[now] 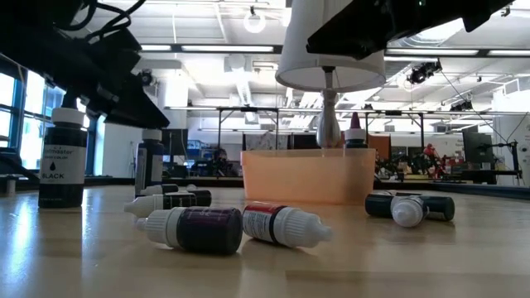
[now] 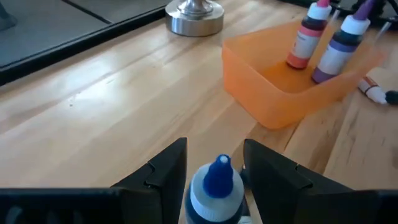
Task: Pick & Place food coloring
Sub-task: Put the large blue food coloring bottle into the orange bin
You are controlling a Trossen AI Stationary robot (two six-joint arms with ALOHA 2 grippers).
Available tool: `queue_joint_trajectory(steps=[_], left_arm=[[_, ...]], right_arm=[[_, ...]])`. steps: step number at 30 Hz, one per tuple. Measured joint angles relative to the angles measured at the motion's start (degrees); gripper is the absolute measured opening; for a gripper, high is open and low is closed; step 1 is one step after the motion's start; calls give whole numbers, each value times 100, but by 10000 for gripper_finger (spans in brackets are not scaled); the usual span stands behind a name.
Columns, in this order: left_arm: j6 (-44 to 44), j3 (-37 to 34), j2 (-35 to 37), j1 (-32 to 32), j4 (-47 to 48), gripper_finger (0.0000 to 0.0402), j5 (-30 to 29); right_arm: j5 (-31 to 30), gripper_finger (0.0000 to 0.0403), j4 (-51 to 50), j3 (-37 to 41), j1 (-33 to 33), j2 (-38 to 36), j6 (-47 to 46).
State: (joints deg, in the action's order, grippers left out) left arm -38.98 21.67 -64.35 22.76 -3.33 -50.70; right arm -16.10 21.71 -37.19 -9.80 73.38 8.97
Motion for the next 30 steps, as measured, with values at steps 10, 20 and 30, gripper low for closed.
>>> queue_joint_trajectory(steps=[10,20,30], left_arm=[[-184,0,-40,11,208,156,200],[-184,0,-40,11,394,156,214],[-264,4,-36,11,370,97,327]], right_arm=[[2,140,-30,0,0,0,-165],[2,140,-181,0,0,0,-295],[2,139,-238,0,0,-17,-542]])
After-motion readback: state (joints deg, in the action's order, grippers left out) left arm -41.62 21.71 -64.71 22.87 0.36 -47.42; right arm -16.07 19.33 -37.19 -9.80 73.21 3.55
